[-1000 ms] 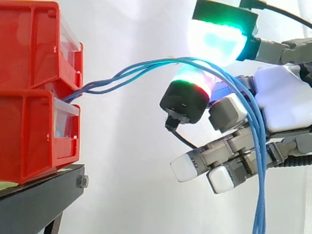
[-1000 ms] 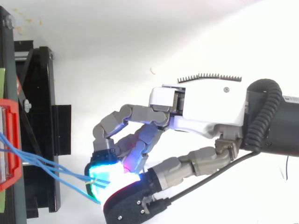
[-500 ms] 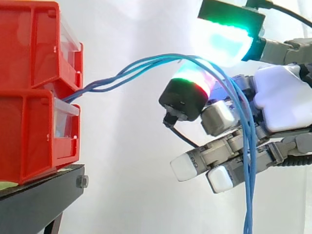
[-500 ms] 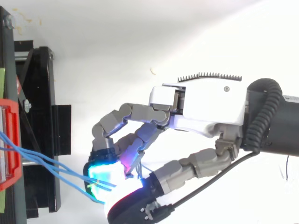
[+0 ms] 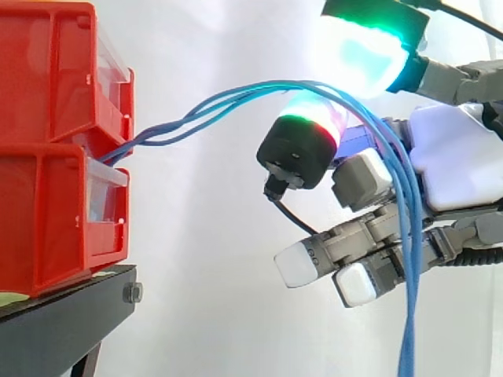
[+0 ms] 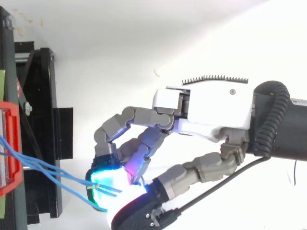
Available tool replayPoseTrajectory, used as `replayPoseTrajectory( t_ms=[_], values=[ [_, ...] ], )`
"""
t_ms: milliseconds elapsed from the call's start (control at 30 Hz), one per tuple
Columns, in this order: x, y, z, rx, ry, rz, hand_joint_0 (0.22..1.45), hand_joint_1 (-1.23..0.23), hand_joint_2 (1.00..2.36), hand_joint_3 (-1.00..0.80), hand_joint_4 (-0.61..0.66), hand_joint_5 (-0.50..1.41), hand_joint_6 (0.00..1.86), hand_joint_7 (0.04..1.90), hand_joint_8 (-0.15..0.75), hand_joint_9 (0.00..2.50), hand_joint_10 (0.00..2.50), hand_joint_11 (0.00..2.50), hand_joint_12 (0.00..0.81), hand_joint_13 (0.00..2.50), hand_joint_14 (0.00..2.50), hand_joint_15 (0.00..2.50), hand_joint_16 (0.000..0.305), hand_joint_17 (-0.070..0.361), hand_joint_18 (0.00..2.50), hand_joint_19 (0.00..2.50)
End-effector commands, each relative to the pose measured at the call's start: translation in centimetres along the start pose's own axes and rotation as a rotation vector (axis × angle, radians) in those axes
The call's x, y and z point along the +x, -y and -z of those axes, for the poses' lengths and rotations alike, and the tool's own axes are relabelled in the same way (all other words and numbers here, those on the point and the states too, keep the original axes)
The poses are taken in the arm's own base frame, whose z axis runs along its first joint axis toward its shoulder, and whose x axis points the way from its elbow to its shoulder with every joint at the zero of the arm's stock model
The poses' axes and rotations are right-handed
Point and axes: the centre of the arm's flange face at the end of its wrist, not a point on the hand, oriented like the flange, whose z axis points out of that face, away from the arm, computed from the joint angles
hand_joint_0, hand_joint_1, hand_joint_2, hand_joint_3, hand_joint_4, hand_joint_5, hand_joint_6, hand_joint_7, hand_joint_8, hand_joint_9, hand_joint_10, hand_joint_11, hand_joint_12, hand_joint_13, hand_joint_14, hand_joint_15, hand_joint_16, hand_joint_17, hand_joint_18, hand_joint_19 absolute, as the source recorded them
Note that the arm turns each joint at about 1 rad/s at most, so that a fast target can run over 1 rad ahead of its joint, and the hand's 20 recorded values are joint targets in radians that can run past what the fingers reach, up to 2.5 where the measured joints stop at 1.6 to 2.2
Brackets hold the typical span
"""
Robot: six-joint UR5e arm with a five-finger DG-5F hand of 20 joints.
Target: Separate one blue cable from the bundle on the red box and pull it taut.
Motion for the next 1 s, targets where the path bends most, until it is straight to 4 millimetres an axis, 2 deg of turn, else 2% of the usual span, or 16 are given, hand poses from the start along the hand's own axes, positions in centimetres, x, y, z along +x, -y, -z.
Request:
replayPoseTrajectory(
  t_ms=[0, 33, 167, 300, 433, 600, 967],
  values=[
    [0.00, 0.00, 0.02, 0.000, -0.001, 0.000, 0.48, -0.60, 1.00, -0.50, 0.10, -0.10, 0.85, 1.19, 0.347, 1.15, 0.02, 0.72, 0.398, 0.70, 0.01, 0.30, 0.056, 0.127, 0.67, 0.54],
    [0.02, 0.02, -0.05, -0.001, -0.001, 0.000, 0.48, -0.55, 1.00, -0.50, 0.09, -0.09, 0.85, 1.19, 0.356, 1.17, 0.02, 0.71, 0.402, 0.70, 0.01, 0.30, 0.057, 0.129, 0.66, 0.54],
    [0.01, -0.04, -0.10, -0.007, 0.002, -0.003, 0.48, -0.53, 1.00, -0.50, 0.09, -0.09, 0.85, 1.20, 0.354, 1.18, 0.02, 0.71, 0.406, 0.70, 0.01, 0.30, 0.058, 0.130, 0.66, 0.55],
    [0.02, 0.06, -0.05, -0.003, -0.001, 0.004, 0.54, -0.52, 1.00, -0.50, 0.07, -0.10, 0.85, 1.21, 0.340, 1.16, 0.02, 0.72, 0.384, 0.68, 0.01, 0.32, 0.053, 0.119, 0.62, 0.58],
    [-0.01, 0.04, -0.07, -0.005, 0.002, 0.005, 0.58, -0.62, 1.01, -0.38, 0.07, -0.10, 0.84, 1.23, 0.336, 1.15, 0.02, 0.73, 0.379, 0.67, 0.01, 0.31, 0.051, 0.116, 0.60, 0.58],
    [-0.02, 0.03, -0.08, -0.006, 0.003, 0.004, 0.58, -0.73, 1.01, -0.32, 0.09, -0.13, 0.86, 1.16, 0.337, 1.08, 0.02, 0.75, 0.396, 0.66, 0.01, 0.31, 0.055, 0.124, 0.60, 0.56],
    [-0.01, -0.06, -0.12, -0.009, 0.005, 0.011, 0.67, -0.87, 1.00, -0.42, 0.01, -0.18, 0.89, 1.04, 0.291, 0.93, 0.02, 0.75, 0.369, 0.58, 0.01, 0.28, 0.052, 0.116, 0.57, 0.50]
  ],
)
